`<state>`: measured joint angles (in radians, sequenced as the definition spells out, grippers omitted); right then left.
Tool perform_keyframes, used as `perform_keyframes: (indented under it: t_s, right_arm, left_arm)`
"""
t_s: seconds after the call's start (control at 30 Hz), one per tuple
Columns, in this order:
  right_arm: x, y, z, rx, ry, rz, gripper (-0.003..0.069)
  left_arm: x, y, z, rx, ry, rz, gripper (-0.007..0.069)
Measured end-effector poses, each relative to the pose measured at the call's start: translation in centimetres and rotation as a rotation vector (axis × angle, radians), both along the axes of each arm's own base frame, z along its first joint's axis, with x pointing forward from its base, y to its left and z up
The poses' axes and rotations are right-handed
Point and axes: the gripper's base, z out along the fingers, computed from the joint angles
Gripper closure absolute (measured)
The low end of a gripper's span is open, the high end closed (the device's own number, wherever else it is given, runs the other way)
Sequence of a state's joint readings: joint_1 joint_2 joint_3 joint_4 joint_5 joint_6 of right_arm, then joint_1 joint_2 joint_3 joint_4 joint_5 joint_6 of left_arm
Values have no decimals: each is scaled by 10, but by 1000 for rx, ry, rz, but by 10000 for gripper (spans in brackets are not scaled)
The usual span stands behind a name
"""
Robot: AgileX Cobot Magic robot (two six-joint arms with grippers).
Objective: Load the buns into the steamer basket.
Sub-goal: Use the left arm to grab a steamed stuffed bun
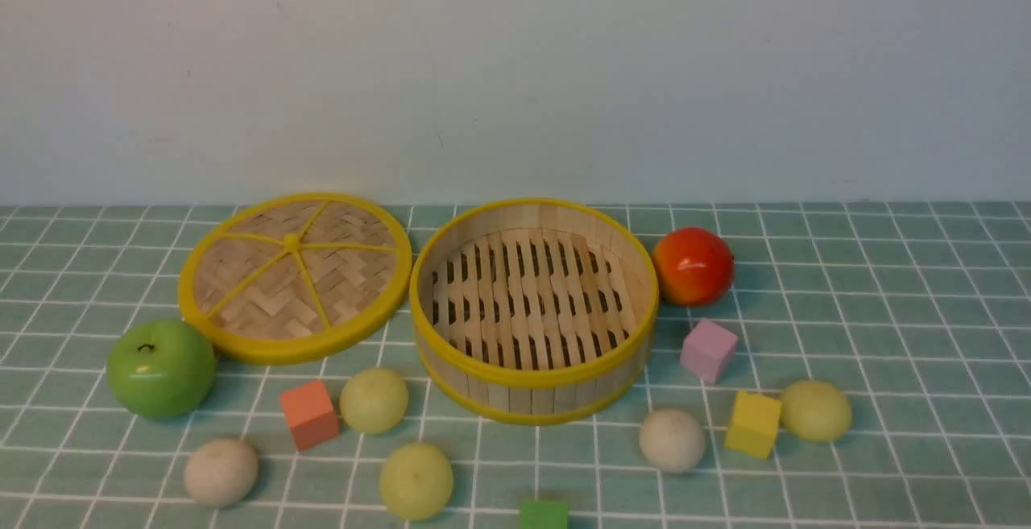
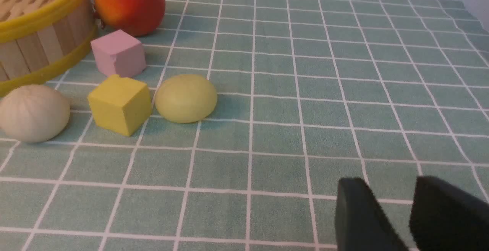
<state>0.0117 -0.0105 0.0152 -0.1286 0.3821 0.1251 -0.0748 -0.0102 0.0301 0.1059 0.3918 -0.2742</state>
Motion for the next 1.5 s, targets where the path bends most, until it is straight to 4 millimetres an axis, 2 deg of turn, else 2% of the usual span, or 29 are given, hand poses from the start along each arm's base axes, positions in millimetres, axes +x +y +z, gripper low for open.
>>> perform_keyframes:
  t_s: [1.33,1.5]
  right_arm:
    - [0,0,0,0,0,0,421]
    - [0,0,0,0,0,0,421]
  left_arm:
    - [0,0,0,-1,0,0,386]
    - [1,-2,4,-89,-42,4,386]
